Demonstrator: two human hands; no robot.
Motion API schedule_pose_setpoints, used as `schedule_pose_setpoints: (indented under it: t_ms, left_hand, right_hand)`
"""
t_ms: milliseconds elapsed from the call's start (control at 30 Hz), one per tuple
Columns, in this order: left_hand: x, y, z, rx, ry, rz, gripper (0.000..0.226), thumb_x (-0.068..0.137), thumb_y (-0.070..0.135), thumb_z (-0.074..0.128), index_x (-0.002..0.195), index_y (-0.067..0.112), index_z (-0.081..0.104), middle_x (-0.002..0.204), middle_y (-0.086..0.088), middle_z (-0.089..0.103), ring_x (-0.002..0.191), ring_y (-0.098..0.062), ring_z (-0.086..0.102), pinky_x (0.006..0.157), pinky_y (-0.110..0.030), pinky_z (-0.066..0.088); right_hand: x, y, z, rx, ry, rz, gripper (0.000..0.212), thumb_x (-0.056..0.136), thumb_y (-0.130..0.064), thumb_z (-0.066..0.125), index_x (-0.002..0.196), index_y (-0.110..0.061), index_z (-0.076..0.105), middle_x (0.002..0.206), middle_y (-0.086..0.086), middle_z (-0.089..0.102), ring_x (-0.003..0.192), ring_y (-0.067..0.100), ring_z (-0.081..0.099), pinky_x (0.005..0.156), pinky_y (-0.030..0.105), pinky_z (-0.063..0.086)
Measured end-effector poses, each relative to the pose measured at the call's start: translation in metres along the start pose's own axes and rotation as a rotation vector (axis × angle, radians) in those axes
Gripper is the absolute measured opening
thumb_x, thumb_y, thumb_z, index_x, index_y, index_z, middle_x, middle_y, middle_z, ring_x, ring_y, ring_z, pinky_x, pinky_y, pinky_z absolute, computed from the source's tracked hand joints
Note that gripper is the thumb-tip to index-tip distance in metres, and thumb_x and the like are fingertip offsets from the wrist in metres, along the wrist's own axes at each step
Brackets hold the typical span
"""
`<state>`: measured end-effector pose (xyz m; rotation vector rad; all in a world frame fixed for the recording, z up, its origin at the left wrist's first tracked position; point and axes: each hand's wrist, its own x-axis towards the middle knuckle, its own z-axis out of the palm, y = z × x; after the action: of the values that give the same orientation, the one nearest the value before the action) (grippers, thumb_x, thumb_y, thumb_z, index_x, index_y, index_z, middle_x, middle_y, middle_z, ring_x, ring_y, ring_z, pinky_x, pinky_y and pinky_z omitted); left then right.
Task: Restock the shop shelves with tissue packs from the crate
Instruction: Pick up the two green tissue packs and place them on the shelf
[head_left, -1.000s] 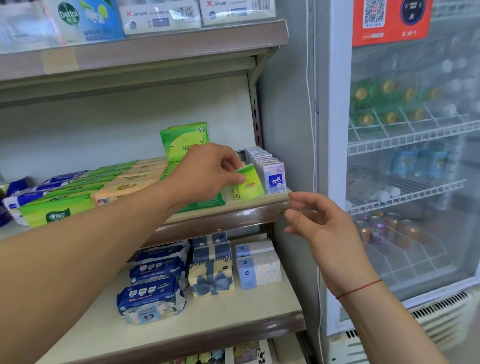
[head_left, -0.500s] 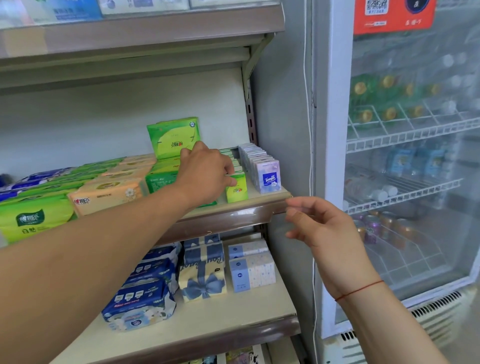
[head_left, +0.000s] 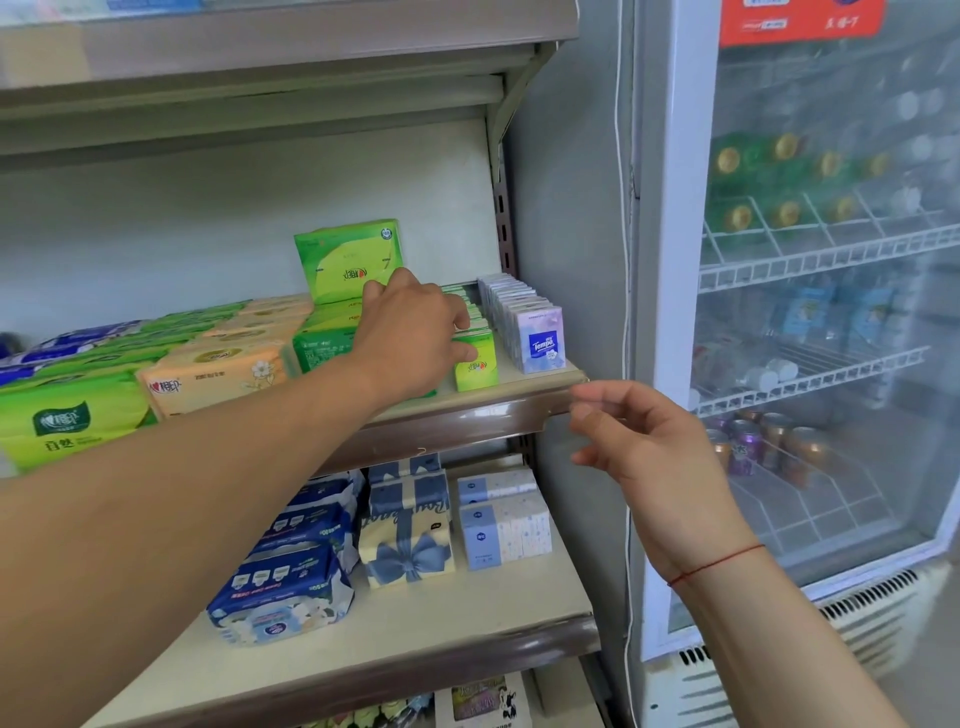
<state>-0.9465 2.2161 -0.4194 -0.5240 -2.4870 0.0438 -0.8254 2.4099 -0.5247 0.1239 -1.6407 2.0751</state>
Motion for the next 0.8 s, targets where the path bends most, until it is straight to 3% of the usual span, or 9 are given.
schedule_pose_setpoints:
  t_ms: [333,433,567,800]
  left_hand:
    - [-0.028,-0.004,-0.025,-0.119,0.113,-0.012,0.042,0.094,0.06,0.058,0.122,0.03,0.066,0.108,0.007,0.068,0.115,-0.025,0.048,0.097,-0.046,0.039]
    - [-0.052,-0.003,-0.038,-0.251,0.191,0.027,0.032,0.096,0.052,0.059,0.116,0.027,0.066,0.099,0.01,0.065,0.102,-0.019,0.055,0.09,-0.039,0.046]
    - [-0.099,0.012,-0.046,-0.425,0.164,0.031,0.019,0.095,0.042,0.065,0.109,0.03,0.063,0.095,0.014,0.062,0.079,-0.004,0.059,0.076,-0.029,0.047]
    - [-0.192,0.06,0.012,-0.785,0.046,-0.114,0.015,0.094,0.033,0.07,0.108,0.028,0.065,0.098,0.013,0.066,0.083,-0.004,0.063,0.072,-0.01,0.043]
  right_hand:
    - [-0.006,-0.008,0.0,0.021,-0.006,-0.033,0.016,0.094,-0.002,0.066,0.104,-0.011,0.074,0.085,0.005,0.069,0.078,0.021,0.064,0.058,0.025,0.052]
    - [-0.014,-0.011,0.002,-0.017,-0.037,-0.051,0.012,0.095,-0.003,0.067,0.103,-0.01,0.074,0.085,0.007,0.07,0.072,0.022,0.063,0.052,0.028,0.047]
    - [-0.034,-0.006,0.005,-0.099,-0.067,-0.031,0.014,0.095,-0.001,0.066,0.1,-0.011,0.073,0.077,-0.006,0.066,0.067,0.013,0.062,0.046,0.025,0.043]
    - [-0.084,0.059,-0.04,-0.411,-0.096,0.107,0.02,0.09,-0.005,0.069,0.097,-0.022,0.073,0.082,-0.006,0.069,0.068,0.021,0.062,0.051,0.02,0.044]
